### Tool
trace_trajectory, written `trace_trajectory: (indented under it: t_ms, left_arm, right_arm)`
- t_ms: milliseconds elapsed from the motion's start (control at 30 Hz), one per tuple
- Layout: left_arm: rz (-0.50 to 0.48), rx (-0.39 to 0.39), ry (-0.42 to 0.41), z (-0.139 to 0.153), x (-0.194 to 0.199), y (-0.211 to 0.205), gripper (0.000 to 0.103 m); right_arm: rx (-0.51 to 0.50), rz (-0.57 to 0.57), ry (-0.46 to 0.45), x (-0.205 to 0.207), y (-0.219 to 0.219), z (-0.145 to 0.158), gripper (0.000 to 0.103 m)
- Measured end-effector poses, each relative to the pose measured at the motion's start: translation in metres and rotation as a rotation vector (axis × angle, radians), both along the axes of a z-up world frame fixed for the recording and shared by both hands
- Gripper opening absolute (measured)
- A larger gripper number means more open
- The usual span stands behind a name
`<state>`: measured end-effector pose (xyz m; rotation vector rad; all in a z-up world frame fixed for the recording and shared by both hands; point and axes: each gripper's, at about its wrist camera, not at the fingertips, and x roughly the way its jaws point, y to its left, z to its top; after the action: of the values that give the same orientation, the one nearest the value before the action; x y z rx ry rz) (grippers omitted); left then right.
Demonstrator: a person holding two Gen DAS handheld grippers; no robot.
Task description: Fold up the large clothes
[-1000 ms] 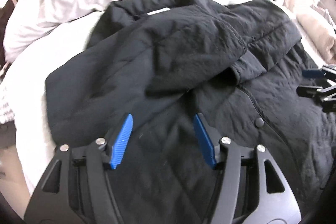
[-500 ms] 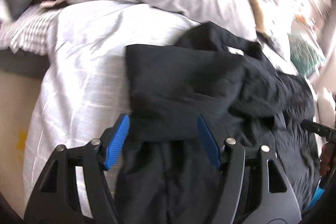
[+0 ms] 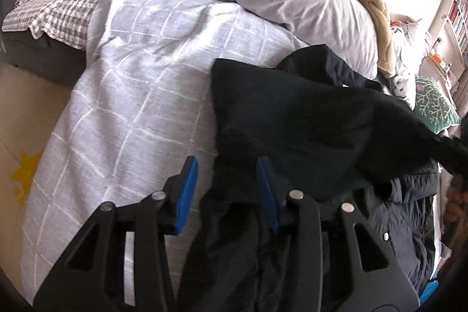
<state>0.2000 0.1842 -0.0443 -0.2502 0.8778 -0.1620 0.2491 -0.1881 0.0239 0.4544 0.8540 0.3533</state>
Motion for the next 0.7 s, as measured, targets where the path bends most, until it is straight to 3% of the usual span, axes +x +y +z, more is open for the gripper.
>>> trace_trajectory:
  t_ms: [67,200,233,267,367,433,567,600,667,700]
  left_arm:
    - [0.023,-0.001,0.015,-0.003,0.002,0.009,0.044]
    - [-0.003,0.059,0.024,-0.003,0.021,0.010,0.049]
    - [-0.007,0.058,0.017,0.000,0.028,0.009,0.058]
    - [-0.017,0.050,0.009,0.002,0.034,0.008,0.067]
    - [-0.086,0.039,0.034,0.002,0.068,-0.003,0.070]
    - [-0.108,0.021,0.099,-0.007,0.099,-0.009,0.070]
    - [-0.087,-0.101,0.210,-0.034,0.148,-0.011,0.070]
    - [-0.090,-0.136,0.230,-0.040,0.156,-0.013,0.067]
    - [-0.145,-0.232,0.230,-0.046,0.163,-0.019,0.016]
    - [-0.150,-0.262,0.157,-0.038,0.157,-0.020,0.015]
  right_arm:
    - [-0.087,0.018,-0.002,-0.019,-0.002,0.007,0.008]
    - [-0.343,0.027,0.217,-0.030,-0.002,-0.045,0.015]
    - [-0.388,0.032,0.239,-0.033,-0.001,-0.057,0.020]
    - [-0.399,0.035,0.219,-0.040,-0.002,-0.062,0.027]
    - [-0.404,0.030,0.195,-0.044,-0.007,-0.060,0.053]
    - [-0.379,0.017,0.167,-0.044,-0.016,-0.051,0.056]
    - [-0.254,-0.011,0.151,-0.035,-0.036,-0.049,0.062]
    - [-0.242,-0.022,0.155,-0.029,-0.042,-0.052,0.062]
    - [-0.231,-0.037,0.164,-0.023,-0.044,-0.060,0.062]
    - [-0.225,-0.038,0.167,-0.019,-0.044,-0.063,0.062]
